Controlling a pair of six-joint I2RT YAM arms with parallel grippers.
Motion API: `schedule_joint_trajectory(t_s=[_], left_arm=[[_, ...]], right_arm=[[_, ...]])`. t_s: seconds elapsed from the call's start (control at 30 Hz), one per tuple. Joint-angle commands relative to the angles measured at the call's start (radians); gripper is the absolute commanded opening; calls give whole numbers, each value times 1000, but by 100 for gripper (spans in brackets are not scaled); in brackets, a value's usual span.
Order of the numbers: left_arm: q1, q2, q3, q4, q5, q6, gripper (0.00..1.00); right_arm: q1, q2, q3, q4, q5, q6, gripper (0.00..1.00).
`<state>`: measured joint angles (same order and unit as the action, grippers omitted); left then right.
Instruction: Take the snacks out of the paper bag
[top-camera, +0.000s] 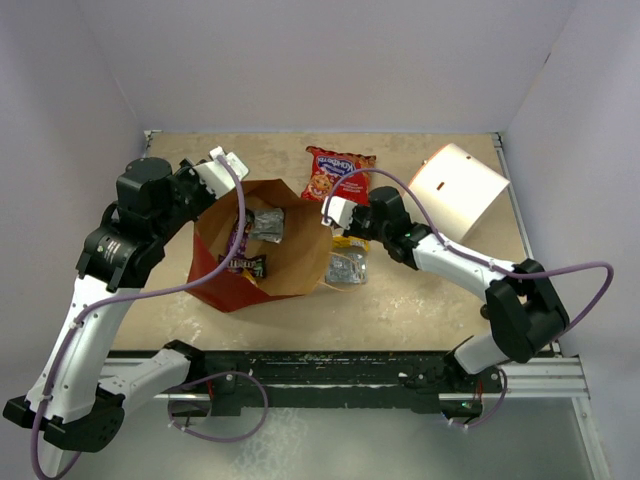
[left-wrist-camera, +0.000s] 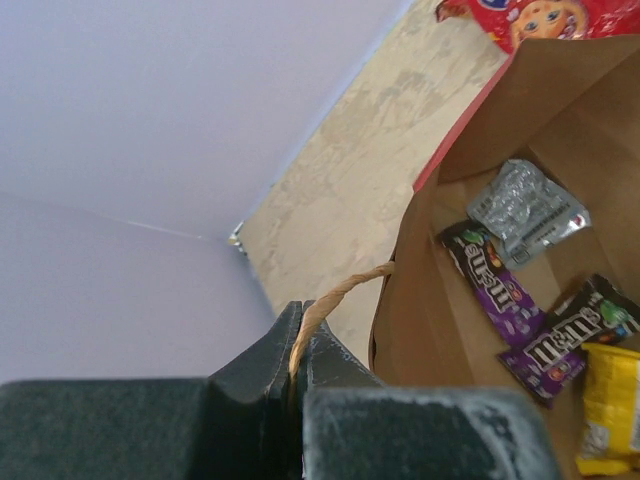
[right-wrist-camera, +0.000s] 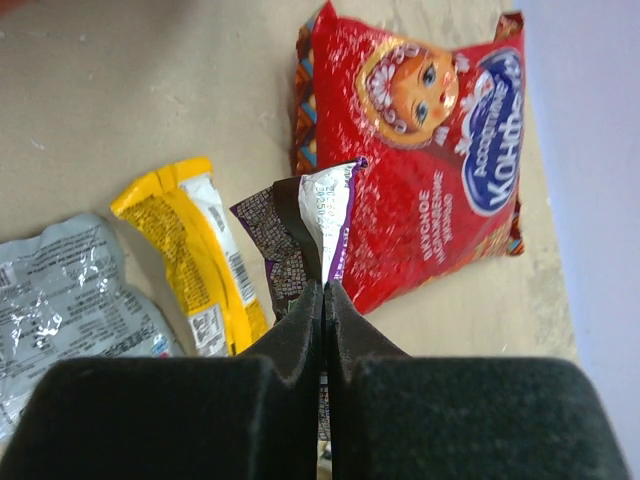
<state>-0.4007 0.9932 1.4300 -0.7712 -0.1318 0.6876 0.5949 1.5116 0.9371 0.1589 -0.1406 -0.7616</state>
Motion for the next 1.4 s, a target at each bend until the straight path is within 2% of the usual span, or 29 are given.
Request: schedule_joint_trajectory(t_s=[0.0,0.2,0.33,0.47,0.67,0.8,0.93,1.13,1.27,1.37], left_arm=[[-8,-6,92,44,-83,147,0],[-27,42,157,29,-101,210,0],[-35,73,133,38,-40,179,0],[-36,40,51,35,59,23,0],[-35,-63,-47,6,191,-406,0],[-35,-121,-118,-18,234,-589,0],[-36,-151,-164,-37,280,-699,0],[-35,-166,-181,-75,316,-786,0],[-35,-179,-189,-90,331,-842,0],[-35,-186,-174,-111,314,-883,0]], right_arm=[[-2,36,78,-16,-79,-113,0],[-5,138,147,-26,-121,-199,0],[-10,195,164,-30,-147,-221,0],[-15,215,130,19,-156,-225,0],[-20,224,84,50,-134,-247,2],[-27,228,78,59,-138,-255,5],[-30,248,83,57,-128,-256,8],[-37,289,123,44,-101,-250,14],[-37,281,159,-25,-89,-252,22],[-37,207,151,-23,-31,-182,32]])
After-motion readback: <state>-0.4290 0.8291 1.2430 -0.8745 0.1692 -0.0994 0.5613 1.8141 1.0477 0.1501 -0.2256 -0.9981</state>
